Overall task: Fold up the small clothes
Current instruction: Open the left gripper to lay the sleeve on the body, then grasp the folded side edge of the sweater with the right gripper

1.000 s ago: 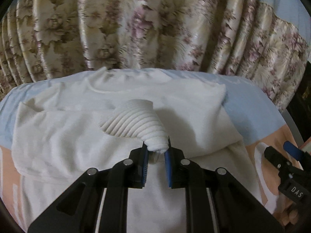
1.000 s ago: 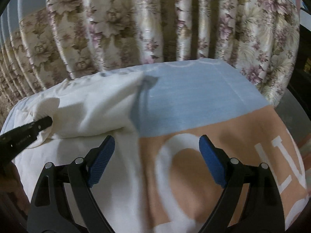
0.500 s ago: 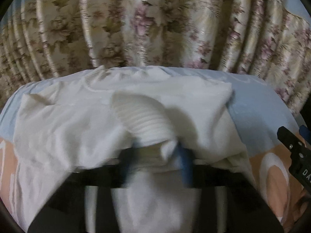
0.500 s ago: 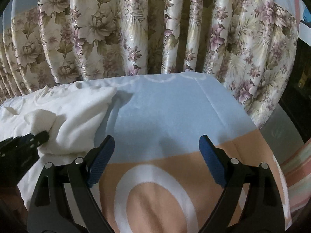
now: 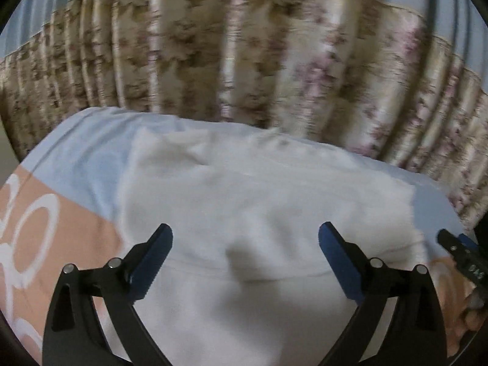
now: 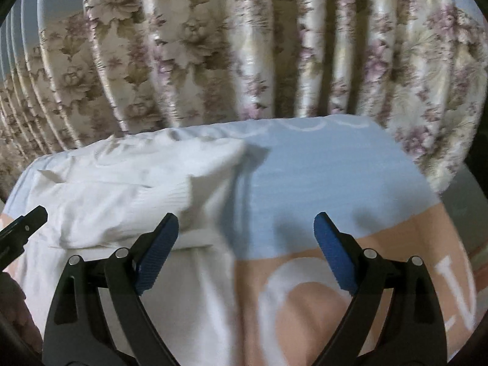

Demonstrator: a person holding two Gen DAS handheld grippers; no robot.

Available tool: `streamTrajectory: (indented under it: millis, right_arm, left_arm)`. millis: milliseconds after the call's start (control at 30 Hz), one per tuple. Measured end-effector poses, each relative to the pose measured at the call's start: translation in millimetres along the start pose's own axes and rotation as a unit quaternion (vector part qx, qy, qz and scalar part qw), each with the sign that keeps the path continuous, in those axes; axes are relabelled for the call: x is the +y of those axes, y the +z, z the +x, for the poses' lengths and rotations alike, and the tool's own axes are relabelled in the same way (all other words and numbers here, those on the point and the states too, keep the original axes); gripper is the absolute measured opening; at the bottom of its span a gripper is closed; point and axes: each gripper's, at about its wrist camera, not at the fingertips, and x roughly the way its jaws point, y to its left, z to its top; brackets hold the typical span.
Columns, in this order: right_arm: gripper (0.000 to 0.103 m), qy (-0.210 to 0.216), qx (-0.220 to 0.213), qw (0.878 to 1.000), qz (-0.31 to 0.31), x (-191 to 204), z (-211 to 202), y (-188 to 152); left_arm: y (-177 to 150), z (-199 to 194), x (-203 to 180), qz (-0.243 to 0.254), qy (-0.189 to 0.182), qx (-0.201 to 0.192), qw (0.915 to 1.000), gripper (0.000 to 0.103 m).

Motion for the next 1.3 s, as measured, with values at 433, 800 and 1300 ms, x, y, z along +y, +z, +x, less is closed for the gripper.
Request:
streamTrajectory:
  millis: [433,800,1300]
  right_arm:
    - [0.068,0.025,0.049,0.998,-0.011,37,54,5]
    - [0.005,0.038,0.027,0.999,-0.021,33,52,14]
    - [0.018,0.059,0.041,0.996,-0.051,48,72,24]
  left_arm:
    - [19,36,90,-0.004,0.063,0.023,0.9978,0.097]
    - [21,49,90,-0.001,0.049,0.029,0.9984,0.097]
    - [28,54,93,0.0,0.053,0.032,0.9981,0.097]
